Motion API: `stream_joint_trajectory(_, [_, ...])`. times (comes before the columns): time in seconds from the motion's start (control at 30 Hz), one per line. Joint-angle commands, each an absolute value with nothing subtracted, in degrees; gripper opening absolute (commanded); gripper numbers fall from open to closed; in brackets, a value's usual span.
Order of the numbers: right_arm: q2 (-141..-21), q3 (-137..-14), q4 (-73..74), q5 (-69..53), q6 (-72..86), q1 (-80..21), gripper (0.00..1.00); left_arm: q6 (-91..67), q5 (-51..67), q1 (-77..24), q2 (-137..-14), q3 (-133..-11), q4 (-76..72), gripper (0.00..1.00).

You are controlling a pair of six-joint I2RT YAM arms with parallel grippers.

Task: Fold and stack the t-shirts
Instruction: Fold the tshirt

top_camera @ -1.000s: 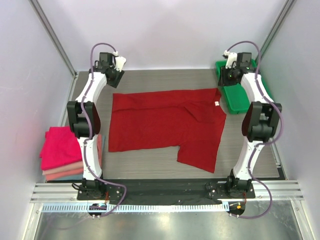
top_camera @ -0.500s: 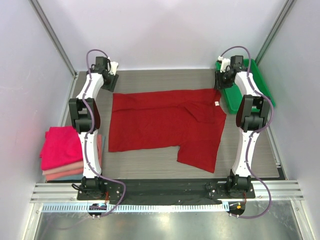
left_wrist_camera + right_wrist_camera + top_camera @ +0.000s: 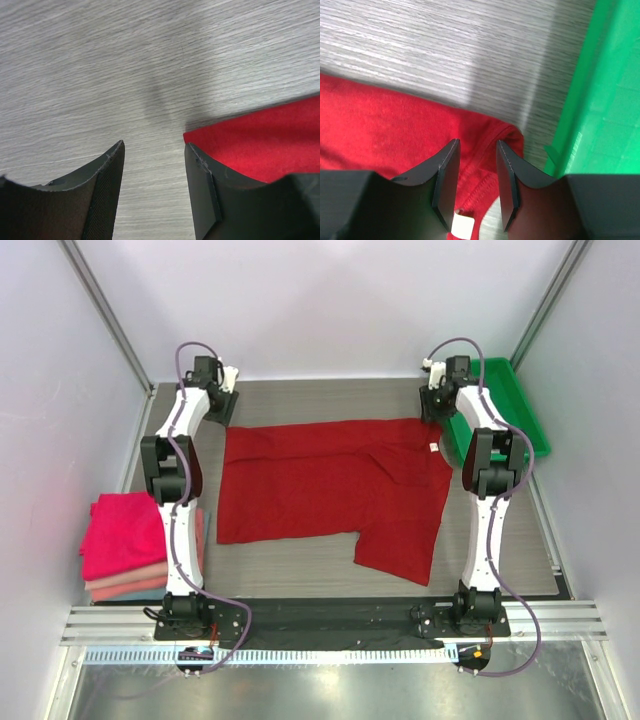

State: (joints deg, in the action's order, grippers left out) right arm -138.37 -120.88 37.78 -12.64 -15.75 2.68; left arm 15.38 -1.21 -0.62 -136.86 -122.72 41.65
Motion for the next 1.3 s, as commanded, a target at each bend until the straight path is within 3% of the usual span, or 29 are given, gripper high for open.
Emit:
stream_joint_trajectory(0.0, [-139.0, -124.3, 35.7, -9.5, -16.3, 2.0, 0.41, 14.8, -0.2, -0.6, -137.4, -125.4, 40.8, 0.52])
stream_joint_trajectory(0.5, [-138.5, -124.2, 33.6, -2.6, -15.6, 1.4, 0.39, 14.0, 3.5, -0.6, -134.2, -123.3, 41.9, 0.47])
stream_joint_trajectory(0.73, [-138.8, -122.9, 33.5, -2.4, -16.2, 1.1, 0.39, 12.4, 6.0, -0.6, -135.7, -124.8, 42.8, 0.52])
stream_joint_trajectory(0.87, [-138.6, -122.4, 33.5, -2.3, -16.7, 1.1, 0.39, 11.5, 4.7, -0.6, -135.2, -126.6, 42.3, 0.46])
stream_joint_trajectory(1.27, [-138.4, -122.3, 33.4, -2.0, -17.4, 0.4, 0.39, 10.7, 8.7, -0.5, -134.2, -124.1, 45.1, 0.47])
